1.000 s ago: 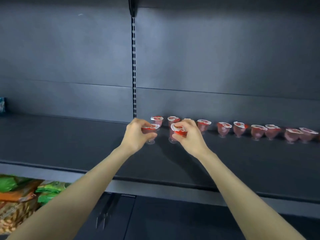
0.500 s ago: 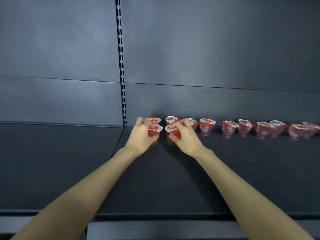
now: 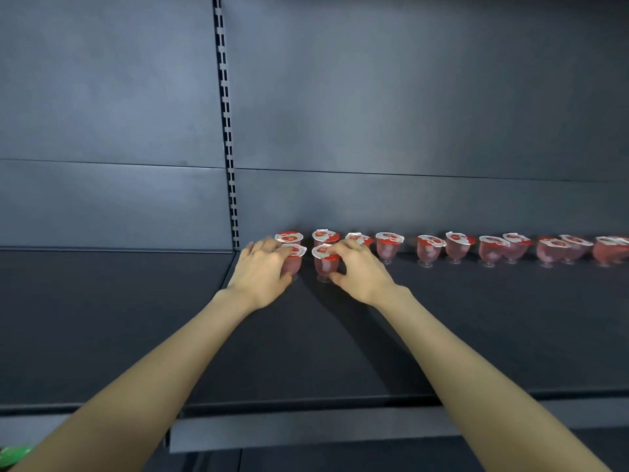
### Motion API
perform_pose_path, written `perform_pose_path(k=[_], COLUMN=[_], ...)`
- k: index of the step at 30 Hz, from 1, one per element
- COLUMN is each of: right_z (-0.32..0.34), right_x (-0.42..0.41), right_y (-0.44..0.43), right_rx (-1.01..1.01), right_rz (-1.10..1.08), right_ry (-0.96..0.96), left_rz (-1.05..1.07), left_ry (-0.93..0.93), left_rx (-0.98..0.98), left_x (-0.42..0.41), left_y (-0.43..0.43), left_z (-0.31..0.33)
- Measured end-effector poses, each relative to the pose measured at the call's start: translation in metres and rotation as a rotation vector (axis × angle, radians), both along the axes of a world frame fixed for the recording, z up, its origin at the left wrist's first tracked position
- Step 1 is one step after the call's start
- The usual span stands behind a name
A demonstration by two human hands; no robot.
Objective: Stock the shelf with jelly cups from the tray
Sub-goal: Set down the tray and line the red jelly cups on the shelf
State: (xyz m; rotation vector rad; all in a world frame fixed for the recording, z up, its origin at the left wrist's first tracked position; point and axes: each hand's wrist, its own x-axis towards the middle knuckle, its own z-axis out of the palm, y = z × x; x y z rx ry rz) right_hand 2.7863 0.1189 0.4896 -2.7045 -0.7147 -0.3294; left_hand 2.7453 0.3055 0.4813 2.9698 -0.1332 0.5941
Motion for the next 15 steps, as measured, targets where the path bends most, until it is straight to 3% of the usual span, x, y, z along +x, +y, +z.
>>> perform_pose_path(k=[15], right_z=[0.027], right_x=[-0.094], right_y=[-0.119], right_rx=[0.055], right_rz=[0.016], right_ry=[-0.103], left_rz=[-0.051], left_ry=[-0.158], left_rx=[0.019], left_x=[-0.108], left_y=[-0.106], left_z=[0.033])
